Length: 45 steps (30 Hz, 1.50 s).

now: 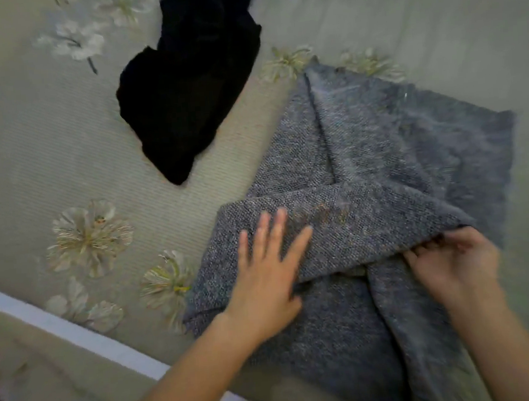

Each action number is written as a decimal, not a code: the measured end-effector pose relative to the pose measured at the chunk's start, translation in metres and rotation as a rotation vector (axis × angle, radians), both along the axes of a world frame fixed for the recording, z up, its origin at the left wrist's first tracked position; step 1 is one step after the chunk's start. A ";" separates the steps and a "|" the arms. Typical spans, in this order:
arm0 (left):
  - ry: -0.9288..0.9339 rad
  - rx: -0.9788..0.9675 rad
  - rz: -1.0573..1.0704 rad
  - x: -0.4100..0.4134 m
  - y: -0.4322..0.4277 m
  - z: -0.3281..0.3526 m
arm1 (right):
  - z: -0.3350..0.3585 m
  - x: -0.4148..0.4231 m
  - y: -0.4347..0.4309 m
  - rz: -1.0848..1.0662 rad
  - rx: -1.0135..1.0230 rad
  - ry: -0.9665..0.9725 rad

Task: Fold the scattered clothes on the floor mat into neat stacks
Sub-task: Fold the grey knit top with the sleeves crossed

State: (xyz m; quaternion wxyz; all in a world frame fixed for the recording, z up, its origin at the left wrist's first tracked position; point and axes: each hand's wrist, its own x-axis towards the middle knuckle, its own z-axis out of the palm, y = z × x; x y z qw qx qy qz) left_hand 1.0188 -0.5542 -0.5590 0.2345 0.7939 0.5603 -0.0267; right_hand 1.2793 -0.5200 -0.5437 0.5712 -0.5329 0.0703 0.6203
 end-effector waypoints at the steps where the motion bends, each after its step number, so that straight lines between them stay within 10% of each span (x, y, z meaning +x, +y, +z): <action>1: 0.084 -0.003 0.044 -0.012 -0.004 -0.007 | 0.001 -0.002 0.005 -0.008 -0.011 -0.003; 7: 0.275 -0.099 0.181 -0.020 -0.007 -0.025 | 0.028 -0.004 0.058 0.120 -0.046 -0.422; 14: 0.014 -0.004 0.051 0.036 -0.020 0.003 | 0.032 0.075 0.082 -0.044 0.038 -0.608; 18: -0.062 -0.326 -0.125 0.051 -0.026 -0.001 | -0.003 0.082 0.049 0.229 -0.231 -0.995; 23: -0.088 0.040 0.091 0.028 -0.027 -0.012 | -0.024 0.027 -0.018 0.819 0.016 -1.562; 29: 0.113 -0.106 0.103 0.001 -0.033 -0.044 | -0.052 0.006 -0.081 1.400 0.099 -1.738; 39: 0.055 -0.079 -0.007 -0.005 -0.052 -0.047 | -0.011 0.004 -0.186 1.342 -0.043 -1.629; 45: 0.096 -0.012 -0.155 -0.013 -0.065 -0.039 | 0.008 0.022 -0.202 1.222 -0.103 -1.947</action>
